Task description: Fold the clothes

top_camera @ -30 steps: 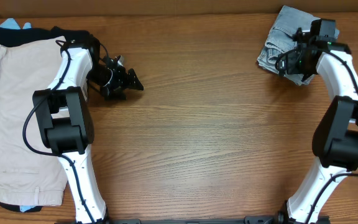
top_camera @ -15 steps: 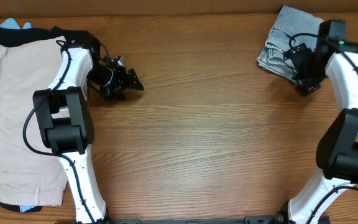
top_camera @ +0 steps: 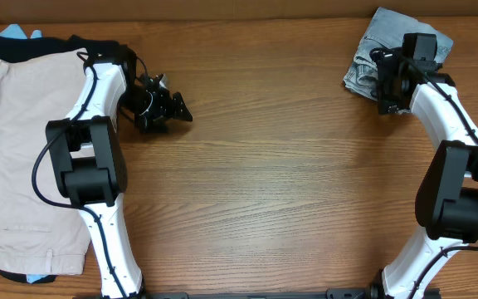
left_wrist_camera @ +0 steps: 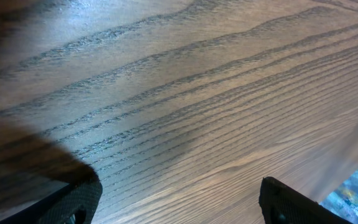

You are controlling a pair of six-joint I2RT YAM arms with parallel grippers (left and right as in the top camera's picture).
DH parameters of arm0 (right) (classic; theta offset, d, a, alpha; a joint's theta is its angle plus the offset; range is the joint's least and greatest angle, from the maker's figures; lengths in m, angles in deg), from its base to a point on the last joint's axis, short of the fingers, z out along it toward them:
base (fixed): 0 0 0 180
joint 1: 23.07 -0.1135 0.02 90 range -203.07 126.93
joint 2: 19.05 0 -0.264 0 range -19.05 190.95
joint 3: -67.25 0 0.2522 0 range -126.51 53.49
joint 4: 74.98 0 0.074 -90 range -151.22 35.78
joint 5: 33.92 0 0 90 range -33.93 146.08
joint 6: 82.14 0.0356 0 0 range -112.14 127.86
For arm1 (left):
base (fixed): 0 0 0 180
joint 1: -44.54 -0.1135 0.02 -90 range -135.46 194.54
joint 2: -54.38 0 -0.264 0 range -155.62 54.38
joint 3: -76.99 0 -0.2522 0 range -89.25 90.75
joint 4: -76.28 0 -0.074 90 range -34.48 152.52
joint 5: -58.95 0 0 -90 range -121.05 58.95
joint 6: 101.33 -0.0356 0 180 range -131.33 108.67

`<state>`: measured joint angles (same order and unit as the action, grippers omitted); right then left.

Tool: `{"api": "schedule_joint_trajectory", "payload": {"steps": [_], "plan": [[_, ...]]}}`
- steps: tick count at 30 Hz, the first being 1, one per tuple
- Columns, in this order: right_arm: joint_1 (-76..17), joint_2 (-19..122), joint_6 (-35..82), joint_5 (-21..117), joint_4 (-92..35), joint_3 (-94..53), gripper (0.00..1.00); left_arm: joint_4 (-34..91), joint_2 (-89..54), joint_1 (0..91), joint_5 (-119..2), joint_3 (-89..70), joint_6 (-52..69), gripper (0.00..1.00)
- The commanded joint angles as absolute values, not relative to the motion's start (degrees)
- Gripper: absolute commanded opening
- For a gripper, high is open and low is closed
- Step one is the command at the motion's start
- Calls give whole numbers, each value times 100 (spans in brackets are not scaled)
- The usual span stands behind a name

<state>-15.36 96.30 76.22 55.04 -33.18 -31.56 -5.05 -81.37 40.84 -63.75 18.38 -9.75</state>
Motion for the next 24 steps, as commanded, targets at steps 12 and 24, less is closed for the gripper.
{"api": "schedule_joint_trajectory", "payload": {"steps": [12,24], "plan": [[-1497,10015,8039,5821,-3384,-3082,100,-347,-8502,4169,-5442,1676,-1003,86],[-1392,10212,8446,6033,-3764,-3082,100,-350,-8499,4169,-5442,1676,-1003,86]]}}
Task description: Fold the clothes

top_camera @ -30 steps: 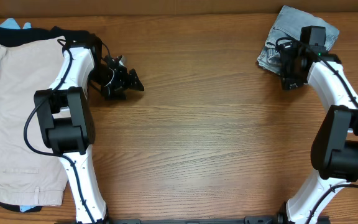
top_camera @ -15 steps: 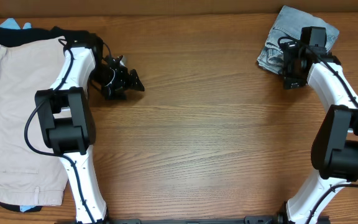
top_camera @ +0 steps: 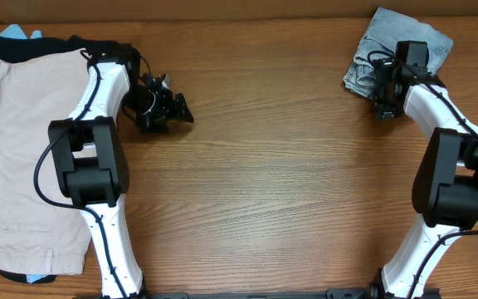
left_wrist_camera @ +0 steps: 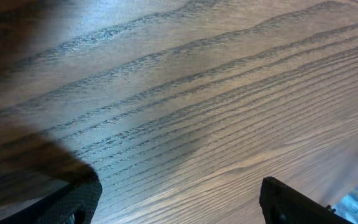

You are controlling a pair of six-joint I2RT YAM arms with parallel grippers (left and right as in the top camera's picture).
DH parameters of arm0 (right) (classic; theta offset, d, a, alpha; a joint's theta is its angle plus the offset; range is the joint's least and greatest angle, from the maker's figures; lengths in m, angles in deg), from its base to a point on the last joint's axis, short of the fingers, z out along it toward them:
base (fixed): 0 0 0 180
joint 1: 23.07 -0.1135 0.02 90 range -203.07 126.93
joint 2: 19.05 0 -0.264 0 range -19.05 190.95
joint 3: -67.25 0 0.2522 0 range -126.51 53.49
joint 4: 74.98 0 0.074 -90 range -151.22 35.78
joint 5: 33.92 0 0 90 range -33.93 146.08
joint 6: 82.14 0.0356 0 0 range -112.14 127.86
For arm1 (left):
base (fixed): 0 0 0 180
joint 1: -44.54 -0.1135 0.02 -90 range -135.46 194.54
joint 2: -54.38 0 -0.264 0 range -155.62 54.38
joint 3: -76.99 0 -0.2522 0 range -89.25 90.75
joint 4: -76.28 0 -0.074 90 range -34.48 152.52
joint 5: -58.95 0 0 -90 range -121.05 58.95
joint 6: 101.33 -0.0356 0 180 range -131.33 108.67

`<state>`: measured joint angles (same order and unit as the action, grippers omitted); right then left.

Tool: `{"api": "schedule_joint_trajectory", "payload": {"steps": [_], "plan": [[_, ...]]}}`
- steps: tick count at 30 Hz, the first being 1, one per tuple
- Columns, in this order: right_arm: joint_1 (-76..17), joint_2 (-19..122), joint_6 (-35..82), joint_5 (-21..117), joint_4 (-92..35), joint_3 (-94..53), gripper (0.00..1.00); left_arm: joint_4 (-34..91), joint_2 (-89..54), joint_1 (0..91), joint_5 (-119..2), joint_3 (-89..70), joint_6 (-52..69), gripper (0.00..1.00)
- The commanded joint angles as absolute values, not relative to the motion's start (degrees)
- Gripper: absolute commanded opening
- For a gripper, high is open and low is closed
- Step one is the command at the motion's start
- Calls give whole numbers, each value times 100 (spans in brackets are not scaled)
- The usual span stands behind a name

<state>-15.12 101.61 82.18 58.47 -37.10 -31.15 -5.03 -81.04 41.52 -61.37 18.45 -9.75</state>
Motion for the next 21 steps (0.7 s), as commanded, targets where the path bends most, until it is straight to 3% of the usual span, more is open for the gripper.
{"api": "schedule_joint_trajectory", "payload": {"steps": [1,10,14,15,17,18,21], "plan": [[-1366,10247,8443,6024,-3804,-3082,100,-354,-8499,4169,-5442,1676,-1003,86],[-1198,10618,8435,5897,-3909,-3082,100,-350,-8499,4169,-5442,1676,-1001,86],[-1167,10732,7893,5775,-4328,-3082,99,-367,-8502,4174,-5442,1676,-1001,86],[-1163,10754,7740,5755,-4416,-3082,95,-369,-8502,4174,-5442,1676,-1001,86],[-1147,10765,7355,5668,-4567,-3082,63,-369,-8502,4191,-5442,1676,-1001,86],[-1130,10765,7114,5589,-4630,-3082,52,-367,-8499,4200,-5442,1676,-999,86],[-1036,10762,6400,5265,-4750,-3089,33,-365,-8502,4202,-5442,1676,-981,86]]}}
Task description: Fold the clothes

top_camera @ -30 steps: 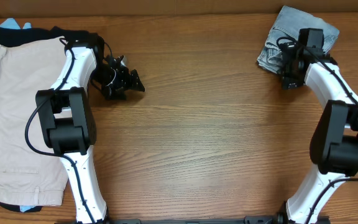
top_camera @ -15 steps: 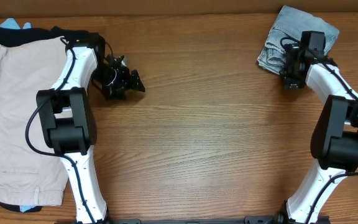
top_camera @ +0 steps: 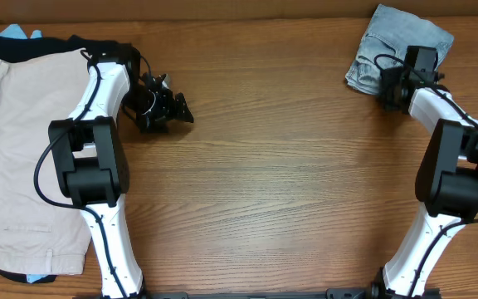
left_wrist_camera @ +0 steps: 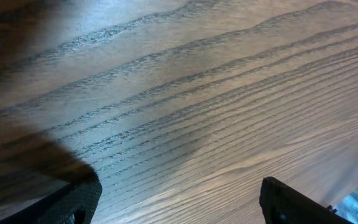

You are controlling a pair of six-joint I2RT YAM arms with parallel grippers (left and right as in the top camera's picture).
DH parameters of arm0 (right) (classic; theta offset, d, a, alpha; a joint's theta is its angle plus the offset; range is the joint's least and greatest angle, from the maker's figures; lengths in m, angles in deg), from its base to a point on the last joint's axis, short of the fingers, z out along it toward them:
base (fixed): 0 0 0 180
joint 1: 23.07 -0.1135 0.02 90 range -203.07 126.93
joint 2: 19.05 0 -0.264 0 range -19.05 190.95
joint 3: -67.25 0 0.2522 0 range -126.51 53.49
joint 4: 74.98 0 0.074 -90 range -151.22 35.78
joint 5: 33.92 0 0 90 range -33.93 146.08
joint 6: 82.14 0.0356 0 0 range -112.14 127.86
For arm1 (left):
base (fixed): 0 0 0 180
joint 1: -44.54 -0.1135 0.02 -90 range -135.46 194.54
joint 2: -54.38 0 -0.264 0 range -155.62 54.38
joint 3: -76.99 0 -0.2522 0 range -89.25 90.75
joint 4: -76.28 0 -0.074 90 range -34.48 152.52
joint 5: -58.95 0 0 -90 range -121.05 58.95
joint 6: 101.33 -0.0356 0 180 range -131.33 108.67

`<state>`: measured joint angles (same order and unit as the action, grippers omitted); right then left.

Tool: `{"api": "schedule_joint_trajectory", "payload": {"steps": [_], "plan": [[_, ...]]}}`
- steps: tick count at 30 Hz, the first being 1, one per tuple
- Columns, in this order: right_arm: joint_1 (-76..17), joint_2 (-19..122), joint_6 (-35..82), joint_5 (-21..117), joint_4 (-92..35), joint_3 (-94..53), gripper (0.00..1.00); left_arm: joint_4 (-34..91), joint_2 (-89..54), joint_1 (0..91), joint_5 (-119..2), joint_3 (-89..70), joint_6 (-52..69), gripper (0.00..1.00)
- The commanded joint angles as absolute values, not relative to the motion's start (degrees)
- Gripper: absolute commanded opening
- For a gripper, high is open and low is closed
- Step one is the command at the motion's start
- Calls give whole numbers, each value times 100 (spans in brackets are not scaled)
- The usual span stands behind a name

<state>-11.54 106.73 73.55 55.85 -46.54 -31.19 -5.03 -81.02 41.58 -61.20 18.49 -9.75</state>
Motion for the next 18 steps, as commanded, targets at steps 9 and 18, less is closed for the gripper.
{"api": "schedule_joint_trajectory", "payload": {"steps": [9,18], "plan": [[-363,10478,4647,3261,-4997,-3111,4,-341,-8499,4233,-5444,1676,-960,86],[116,10338,3182,1642,-4455,-3777,4,-280,-8502,4357,-5442,1676,-960,86]]}}
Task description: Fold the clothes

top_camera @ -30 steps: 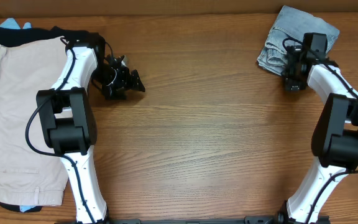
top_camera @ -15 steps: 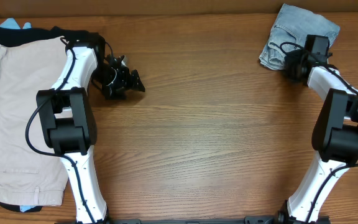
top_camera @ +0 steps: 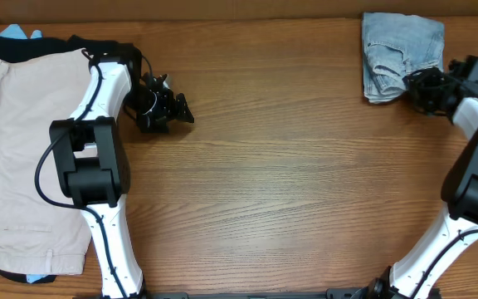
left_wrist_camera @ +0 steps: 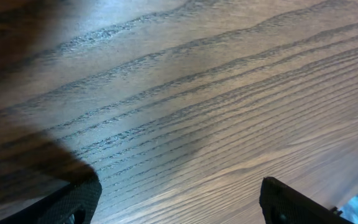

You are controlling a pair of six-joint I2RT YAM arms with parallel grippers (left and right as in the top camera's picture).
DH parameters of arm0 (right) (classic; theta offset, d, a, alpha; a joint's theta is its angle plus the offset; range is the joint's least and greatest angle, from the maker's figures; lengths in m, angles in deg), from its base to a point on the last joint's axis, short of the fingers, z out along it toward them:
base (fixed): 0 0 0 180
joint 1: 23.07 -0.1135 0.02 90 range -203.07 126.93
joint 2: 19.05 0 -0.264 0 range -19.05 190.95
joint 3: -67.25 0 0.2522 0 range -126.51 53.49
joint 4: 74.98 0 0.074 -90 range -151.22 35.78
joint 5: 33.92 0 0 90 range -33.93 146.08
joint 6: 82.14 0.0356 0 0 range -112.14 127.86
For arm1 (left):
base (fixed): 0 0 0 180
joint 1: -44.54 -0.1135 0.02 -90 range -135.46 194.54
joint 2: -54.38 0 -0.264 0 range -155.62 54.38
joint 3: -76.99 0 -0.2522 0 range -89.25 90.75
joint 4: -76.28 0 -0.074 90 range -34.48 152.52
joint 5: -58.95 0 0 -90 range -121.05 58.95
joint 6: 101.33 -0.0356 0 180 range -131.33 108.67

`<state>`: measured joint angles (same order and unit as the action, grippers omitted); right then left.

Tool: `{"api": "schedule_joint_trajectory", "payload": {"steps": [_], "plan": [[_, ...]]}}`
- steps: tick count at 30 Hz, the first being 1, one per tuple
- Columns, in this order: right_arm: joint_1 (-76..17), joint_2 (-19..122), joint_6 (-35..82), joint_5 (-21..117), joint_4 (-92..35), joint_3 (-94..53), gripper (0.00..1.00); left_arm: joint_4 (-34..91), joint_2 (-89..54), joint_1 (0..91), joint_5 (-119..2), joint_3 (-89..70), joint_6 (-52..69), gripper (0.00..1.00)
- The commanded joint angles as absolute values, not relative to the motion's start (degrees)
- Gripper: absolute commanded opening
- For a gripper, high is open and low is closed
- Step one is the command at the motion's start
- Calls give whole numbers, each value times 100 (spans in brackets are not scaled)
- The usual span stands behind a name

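Observation:
A folded blue-grey denim garment lies at the table's far right. My right gripper is at its lower right corner, touching or nearly touching the cloth; its jaws are too small to read. A pile of clothes sits at the left: beige trousers on top of a black garment, with a light blue one peeking out. My left gripper hovers to the right of that pile. In the left wrist view it is open, with only bare wood between its fingertips.
The wooden table stretches between the two arms. The left arm's white links lie over the right edge of the pile. The right arm reaches in along the table's right edge. A cardboard-coloured wall runs along the back.
The right gripper has moved right, from the denim garment's lower middle to its lower right corner. The garment now lies squared up and slightly farther right. The left arm is unchanged.
The right gripper first stood over the tilted, rumpled denim garment. It then sat at its lower edge, and was later a little farther right. Now the garment lies straight and the gripper is at its corner. The left gripper stayed open over bare wood throughout.

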<state>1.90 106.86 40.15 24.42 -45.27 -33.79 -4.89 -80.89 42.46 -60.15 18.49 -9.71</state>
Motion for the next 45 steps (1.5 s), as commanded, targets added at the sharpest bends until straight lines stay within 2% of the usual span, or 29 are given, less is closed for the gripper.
{"api": "schedule_joint_trajectory", "payload": {"steps": [1,12,14,15,16,17,23,27,39,45], "plan": [[116,10338,3106,1663,-4414,-3803,4,-277,-8499,4372,-5442,1676,-960,86],[-87,10432,2651,2977,-4667,-3808,4,-236,-8502,4427,-5442,1676,-960,86],[-89,10441,2702,3165,-4706,-3808,7,-229,-8499,4427,-5442,1676,-960,86],[-89,10441,2723,3259,-4717,-3808,34,-227,-8502,4427,-5442,1676,-960,86],[-87,10439,2734,3335,-4735,-3808,77,-223,-8499,4427,-5442,1676,-960,86],[-87,10439,2734,3340,-4735,-3810,100,-221,-8502,4427,-5442,1676,-960,86],[120,10065,3340,3204,-4278,-3812,100,-216,-8499,4425,-5442,1676,-960,90],[208,9287,3307,3163,-3756,-3814,100,-190,-8502,4425,-5440,1676,-962,100],[208,6006,3060,2946,-2081,-3814,100,107,-8499,4425,-5440,1676,-962,100],[208,4684,3058,2944,-1994,-3814,100,577,-8502,4425,-5440,1676,-962,100]]}}
